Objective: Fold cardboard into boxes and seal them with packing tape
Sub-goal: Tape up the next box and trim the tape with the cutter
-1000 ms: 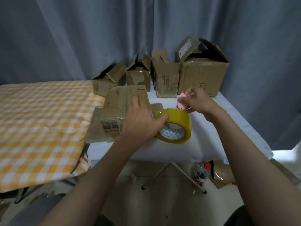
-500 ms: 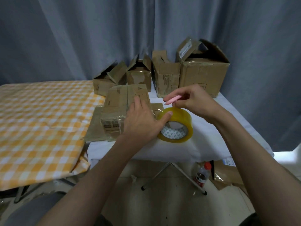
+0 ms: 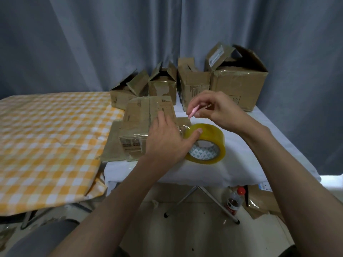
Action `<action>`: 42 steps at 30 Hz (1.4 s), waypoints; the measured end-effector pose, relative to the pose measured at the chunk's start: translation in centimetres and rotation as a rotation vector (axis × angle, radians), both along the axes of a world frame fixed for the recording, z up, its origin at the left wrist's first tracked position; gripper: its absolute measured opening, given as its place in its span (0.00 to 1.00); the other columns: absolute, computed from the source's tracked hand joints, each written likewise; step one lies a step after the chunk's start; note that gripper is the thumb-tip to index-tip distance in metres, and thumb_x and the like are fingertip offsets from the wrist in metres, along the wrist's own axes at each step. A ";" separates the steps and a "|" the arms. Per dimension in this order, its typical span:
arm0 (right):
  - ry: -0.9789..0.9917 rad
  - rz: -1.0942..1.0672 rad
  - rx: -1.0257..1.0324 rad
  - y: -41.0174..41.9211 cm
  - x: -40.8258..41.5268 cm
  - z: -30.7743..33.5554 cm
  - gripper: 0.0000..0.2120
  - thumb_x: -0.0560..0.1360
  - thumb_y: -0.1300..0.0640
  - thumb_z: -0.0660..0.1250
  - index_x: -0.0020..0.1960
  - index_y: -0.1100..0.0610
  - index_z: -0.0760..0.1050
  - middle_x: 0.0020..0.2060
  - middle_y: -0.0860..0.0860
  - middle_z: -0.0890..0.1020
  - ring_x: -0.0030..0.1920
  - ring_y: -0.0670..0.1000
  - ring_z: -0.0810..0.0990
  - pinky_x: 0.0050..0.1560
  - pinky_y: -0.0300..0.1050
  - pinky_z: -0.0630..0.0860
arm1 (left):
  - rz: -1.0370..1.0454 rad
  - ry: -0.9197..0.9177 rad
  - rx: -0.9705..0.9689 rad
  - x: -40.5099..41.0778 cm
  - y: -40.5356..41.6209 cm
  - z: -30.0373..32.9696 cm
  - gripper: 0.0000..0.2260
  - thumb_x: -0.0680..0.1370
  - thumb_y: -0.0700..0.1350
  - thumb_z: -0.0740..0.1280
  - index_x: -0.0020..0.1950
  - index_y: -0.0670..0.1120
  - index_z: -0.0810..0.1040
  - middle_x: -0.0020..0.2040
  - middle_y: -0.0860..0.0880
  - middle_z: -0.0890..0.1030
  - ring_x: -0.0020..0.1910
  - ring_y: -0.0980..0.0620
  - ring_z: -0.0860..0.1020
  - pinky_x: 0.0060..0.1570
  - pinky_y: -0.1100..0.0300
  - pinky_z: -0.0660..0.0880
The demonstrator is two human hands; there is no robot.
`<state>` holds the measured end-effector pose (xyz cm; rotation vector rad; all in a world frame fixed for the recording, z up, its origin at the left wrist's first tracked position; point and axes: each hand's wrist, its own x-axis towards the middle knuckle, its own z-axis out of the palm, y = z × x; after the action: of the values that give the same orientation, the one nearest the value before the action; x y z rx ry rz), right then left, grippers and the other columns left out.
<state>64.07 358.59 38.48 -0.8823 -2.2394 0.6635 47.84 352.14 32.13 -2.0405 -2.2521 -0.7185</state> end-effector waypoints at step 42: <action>-0.227 -0.215 -0.588 1.6 -0.8 -1.6 0.14 0.69 0.34 0.73 0.46 0.42 0.87 0.50 0.42 0.82 0.50 0.45 0.79 0.42 0.39 0.74 | -0.018 -0.029 0.045 0.4 -0.1 0.3 0.46 0.71 0.74 0.52 0.68 0.35 0.69 0.68 0.40 0.66 0.68 0.41 0.67 0.69 0.48 0.66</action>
<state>63.32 360.14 36.85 -1.5244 -2.1188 1.1962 48.24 352.02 32.47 -2.0462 -2.2139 -0.7979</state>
